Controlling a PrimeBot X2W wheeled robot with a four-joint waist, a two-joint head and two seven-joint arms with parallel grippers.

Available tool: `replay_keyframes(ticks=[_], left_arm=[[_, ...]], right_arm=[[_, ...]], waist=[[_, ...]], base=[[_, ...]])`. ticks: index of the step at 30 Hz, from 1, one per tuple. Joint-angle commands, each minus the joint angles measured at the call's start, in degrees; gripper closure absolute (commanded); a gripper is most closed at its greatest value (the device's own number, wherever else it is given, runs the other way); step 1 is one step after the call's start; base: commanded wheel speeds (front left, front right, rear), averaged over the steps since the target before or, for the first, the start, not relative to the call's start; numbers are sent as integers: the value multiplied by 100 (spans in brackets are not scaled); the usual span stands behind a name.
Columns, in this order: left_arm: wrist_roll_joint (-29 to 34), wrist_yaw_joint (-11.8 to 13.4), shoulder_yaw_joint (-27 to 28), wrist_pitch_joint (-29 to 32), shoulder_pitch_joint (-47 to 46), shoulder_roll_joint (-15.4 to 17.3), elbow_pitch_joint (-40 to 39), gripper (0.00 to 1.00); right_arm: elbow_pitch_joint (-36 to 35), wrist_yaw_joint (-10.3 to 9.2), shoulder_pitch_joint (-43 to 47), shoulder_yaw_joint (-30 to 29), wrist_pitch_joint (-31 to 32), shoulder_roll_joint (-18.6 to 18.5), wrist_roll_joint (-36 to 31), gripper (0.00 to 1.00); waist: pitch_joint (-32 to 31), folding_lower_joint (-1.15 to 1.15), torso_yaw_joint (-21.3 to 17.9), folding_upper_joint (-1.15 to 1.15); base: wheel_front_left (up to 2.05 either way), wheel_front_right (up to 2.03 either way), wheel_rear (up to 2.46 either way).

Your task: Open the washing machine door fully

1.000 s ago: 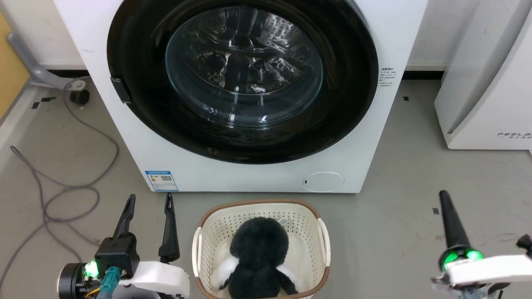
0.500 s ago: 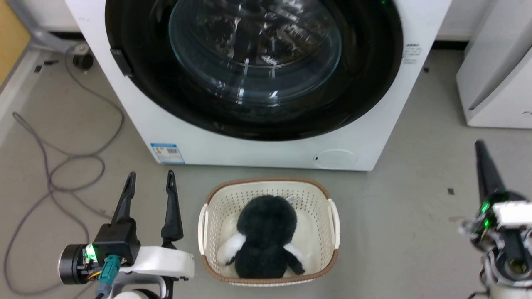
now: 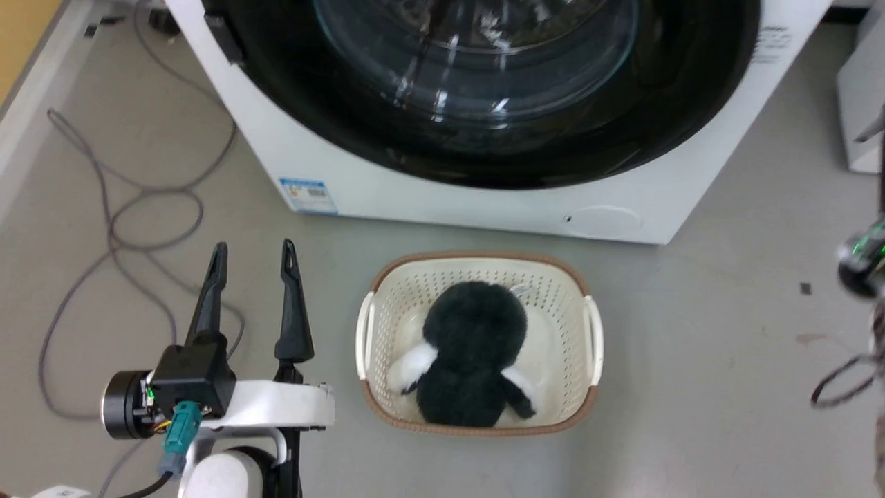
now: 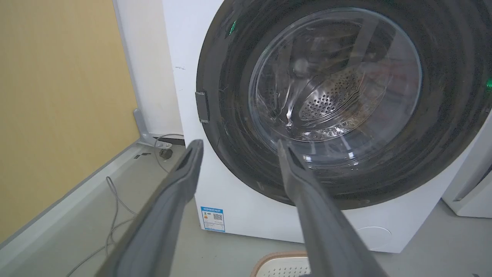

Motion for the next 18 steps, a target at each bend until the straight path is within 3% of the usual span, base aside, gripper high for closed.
replay_keyframes(ticks=[1,18], left_arm=[[-57,58,-31,-63,-109,4,-45,0],[-265,340,-341,-267,-528,4,-173,0]], right_arm=[[149,5,-320,-6,-46,-107,216,100],[1719,6,-2498,662,149,-606,850,100]], waist=[[169,-1,122,0],[875,-1,573,0]], base=[[0,0,0],[0,0,0]])
